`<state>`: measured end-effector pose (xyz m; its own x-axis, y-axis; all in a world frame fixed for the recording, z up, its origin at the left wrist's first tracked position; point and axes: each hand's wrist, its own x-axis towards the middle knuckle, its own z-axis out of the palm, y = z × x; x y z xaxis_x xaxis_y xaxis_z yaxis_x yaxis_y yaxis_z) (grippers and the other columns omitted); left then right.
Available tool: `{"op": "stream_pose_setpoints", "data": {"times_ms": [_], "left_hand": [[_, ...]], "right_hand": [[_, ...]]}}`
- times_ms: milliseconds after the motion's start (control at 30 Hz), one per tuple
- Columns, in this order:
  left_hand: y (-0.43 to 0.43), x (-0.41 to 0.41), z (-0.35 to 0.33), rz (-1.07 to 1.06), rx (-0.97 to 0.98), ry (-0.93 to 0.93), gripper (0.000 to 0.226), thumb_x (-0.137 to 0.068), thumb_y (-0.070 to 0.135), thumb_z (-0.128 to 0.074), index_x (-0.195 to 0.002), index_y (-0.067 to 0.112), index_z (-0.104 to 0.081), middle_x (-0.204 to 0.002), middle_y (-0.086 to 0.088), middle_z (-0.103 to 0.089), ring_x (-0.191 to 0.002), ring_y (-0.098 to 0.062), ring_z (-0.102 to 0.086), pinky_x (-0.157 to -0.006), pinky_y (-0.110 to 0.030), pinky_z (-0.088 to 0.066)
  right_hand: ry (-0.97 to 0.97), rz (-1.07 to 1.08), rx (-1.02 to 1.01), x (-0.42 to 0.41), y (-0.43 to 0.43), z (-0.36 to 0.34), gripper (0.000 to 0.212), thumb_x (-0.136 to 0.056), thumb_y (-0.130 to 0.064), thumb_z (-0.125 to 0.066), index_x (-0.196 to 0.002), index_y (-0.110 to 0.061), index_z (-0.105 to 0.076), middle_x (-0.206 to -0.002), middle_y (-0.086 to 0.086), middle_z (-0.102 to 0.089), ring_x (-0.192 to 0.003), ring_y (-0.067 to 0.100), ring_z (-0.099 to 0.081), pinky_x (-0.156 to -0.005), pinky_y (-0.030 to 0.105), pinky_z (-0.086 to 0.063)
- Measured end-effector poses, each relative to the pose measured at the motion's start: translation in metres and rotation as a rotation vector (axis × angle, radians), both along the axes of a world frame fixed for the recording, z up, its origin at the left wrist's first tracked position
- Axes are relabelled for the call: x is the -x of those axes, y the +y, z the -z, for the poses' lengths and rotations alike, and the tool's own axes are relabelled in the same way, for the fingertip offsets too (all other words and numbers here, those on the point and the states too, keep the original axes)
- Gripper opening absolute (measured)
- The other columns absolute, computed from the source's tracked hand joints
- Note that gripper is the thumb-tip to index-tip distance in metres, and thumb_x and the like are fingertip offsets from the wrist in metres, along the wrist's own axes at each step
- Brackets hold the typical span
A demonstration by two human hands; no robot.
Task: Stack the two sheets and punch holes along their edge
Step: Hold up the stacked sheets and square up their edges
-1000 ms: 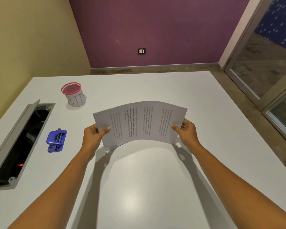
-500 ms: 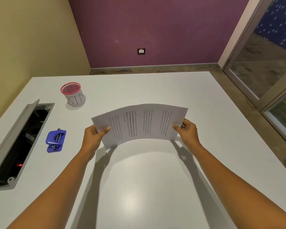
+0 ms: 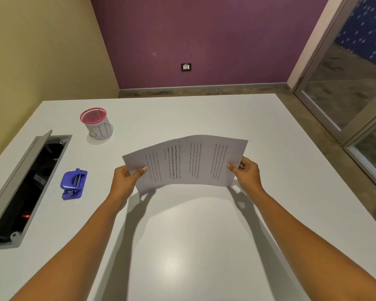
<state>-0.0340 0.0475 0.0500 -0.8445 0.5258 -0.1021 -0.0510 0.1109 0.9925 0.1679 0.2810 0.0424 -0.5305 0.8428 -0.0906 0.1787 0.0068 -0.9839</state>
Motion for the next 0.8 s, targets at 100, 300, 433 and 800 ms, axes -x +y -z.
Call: {"op": "stream_pose_setpoints", "data": {"times_ms": [100,300,433,800], "left_hand": [[0.002,0.0,-0.004,-0.037,-0.009,0.02,0.016,-0.084,0.011,-0.063,-0.099,0.014,-0.066,-0.085,0.011,-0.068,-0.071,0.002,-0.066,-0.06,-0.01,-0.049],[0.002,0.0,-0.008,0.019,0.029,0.059,0.016,-0.084,0.012,-0.064,-0.099,0.015,-0.066,-0.089,0.01,-0.068,-0.078,-0.002,-0.066,-0.063,-0.012,-0.049],[0.005,-0.003,-0.003,0.093,0.179,0.107,0.021,-0.086,0.016,-0.061,-0.104,0.006,-0.064,-0.096,-0.007,-0.066,-0.084,-0.02,-0.061,-0.065,-0.021,-0.047],[0.012,-0.009,-0.004,-0.09,0.194,0.054,0.021,-0.087,0.016,-0.06,-0.102,0.001,-0.064,-0.095,-0.01,-0.066,-0.079,-0.027,-0.062,-0.07,-0.034,-0.05]], "right_hand": [[0.015,0.03,-0.023,0.001,0.001,-0.002,0.029,-0.084,-0.005,-0.063,-0.113,-0.008,-0.061,-0.106,0.002,-0.065,-0.093,0.016,-0.061,-0.074,0.014,-0.048],[0.01,0.038,-0.021,0.001,0.003,-0.003,0.031,-0.084,-0.006,-0.064,-0.115,-0.008,-0.06,-0.109,0.004,-0.065,-0.093,0.016,-0.062,-0.074,0.014,-0.05],[-0.173,0.019,-0.03,-0.002,0.001,0.005,0.037,-0.084,-0.004,-0.063,-0.12,-0.006,-0.056,-0.122,0.012,-0.062,-0.108,0.026,-0.059,-0.092,0.034,-0.05],[-0.459,0.065,0.133,-0.012,-0.005,0.018,0.049,-0.085,-0.011,-0.062,-0.131,-0.007,-0.044,-0.126,0.016,-0.056,-0.099,0.027,-0.058,-0.064,0.024,-0.048]]}}
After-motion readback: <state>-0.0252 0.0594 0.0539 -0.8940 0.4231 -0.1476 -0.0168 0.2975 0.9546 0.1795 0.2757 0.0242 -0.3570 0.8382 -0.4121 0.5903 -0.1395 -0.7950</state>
